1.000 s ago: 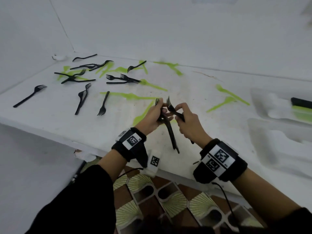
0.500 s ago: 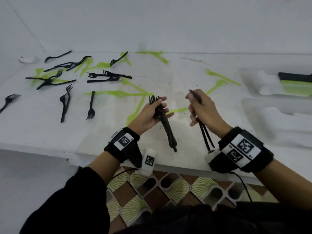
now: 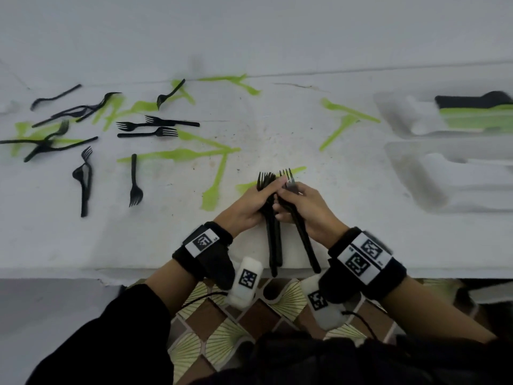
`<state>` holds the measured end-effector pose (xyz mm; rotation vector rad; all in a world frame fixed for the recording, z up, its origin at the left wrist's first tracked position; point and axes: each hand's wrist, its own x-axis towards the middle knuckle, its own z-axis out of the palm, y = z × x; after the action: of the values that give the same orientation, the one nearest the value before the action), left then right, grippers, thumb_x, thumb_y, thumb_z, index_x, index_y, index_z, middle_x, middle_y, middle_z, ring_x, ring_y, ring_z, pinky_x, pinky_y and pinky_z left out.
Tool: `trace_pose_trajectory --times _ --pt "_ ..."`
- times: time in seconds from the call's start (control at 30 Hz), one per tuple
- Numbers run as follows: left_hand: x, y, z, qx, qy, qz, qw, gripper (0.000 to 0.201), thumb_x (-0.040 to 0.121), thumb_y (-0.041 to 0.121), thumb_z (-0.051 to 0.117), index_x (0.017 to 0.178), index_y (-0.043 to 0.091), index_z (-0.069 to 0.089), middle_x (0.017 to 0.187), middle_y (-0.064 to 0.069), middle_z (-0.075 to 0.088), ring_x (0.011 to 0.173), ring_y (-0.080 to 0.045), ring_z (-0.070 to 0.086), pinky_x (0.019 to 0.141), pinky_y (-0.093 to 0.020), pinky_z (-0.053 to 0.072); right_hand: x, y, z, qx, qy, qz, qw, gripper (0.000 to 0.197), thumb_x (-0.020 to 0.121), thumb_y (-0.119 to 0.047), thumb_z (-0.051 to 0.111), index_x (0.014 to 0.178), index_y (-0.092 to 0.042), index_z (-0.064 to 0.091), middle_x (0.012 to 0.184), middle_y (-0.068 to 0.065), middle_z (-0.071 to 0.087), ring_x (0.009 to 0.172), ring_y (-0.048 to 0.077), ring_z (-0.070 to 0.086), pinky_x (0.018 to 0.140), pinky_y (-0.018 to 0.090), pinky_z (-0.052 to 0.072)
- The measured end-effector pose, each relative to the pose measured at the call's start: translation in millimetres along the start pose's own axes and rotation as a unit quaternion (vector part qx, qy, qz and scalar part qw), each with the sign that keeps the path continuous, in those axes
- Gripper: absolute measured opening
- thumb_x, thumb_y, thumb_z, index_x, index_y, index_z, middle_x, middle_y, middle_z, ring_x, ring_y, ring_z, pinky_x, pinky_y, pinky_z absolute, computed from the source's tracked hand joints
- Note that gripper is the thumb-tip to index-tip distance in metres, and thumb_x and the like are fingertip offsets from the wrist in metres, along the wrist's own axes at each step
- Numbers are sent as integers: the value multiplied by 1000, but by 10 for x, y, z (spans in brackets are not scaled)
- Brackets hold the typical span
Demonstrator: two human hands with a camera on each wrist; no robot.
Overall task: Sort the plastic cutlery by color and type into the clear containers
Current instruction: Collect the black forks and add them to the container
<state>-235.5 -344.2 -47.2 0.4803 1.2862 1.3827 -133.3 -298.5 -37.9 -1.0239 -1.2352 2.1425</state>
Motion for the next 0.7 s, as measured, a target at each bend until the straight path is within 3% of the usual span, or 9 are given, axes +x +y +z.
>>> trace_pose_trajectory --times 0.07,0.13,0.23,0.33,0.4,0.47,0.53,0.7 --pt "-19 -43 11 7 -8 8 1000 30 97 22 46 74 7 58 44 3 52 37 -9 45 41 -20 42 -1 51 -66 -33 16 -29 999 11 89 -9 60 92 -8 49 72 10 59 47 9 61 46 23 52" --pt "-37 -70 26 3 20 14 1000 19 95 19 50 82 7 57 56 0 60 47 -10 56 47 -22 49 21 116 -118 -75 52 -60 994 18 84 -13 68 89 -13 50 79 12 64 59 16 64 60 31 55" --pt "-28 -66 29 -13 52 20 998 15 94 14 52 80 10 57 60 2 63 53 -7 62 50 -19 51 14 169 -124 -140 59 -95 984 16 83 -21 69 90 -16 55 89 17 67 78 25 66 73 38 53" --pt "-6 -24 28 -7 82 34 996 14 94 12 51 82 10 55 60 2 62 52 -7 60 49 -18 49 -2 134 -132 -137 22 -99 985 7 91 -17 58 97 -14 58 82 10 63 65 11 63 54 23 51" --pt "17 3 -1 5 107 43 993 12 95 12 49 86 8 55 69 -4 59 52 -8 59 49 -18 48 -7 91 -170 -130 -4 -80 988 15 94 -15 52 107 -11 58 81 12 58 57 12 56 44 20 47" --pt "29 34 -20 17 112 52 992 14 96 10 46 94 3 57 77 -6 61 59 -10 61 55 -19 51 -20 61 -204 -128 -31 -69 989 20 94 -16 53 113 -9 56 81 13 57 56 14 55 44 22 48" --pt "35 57 -31 33 111 57 992 20 96 9 44 88 4 61 82 -5 64 66 -14 60 62 -22 51 -36 44 -206 -121 -43 -61 990 16 93 -16 55 108 -11 56 79 9 60 53 11 58 46 23 51" --pt "31 102 -24 69 116 45 990 22 95 19 52 75 12 53 64 -3 49 47 -8 50 44 -17 41 -53 26 -156 -112 -41 -70 990 10 90 -13 58 99 -7 60 72 7 64 55 13 62 50 24 52"
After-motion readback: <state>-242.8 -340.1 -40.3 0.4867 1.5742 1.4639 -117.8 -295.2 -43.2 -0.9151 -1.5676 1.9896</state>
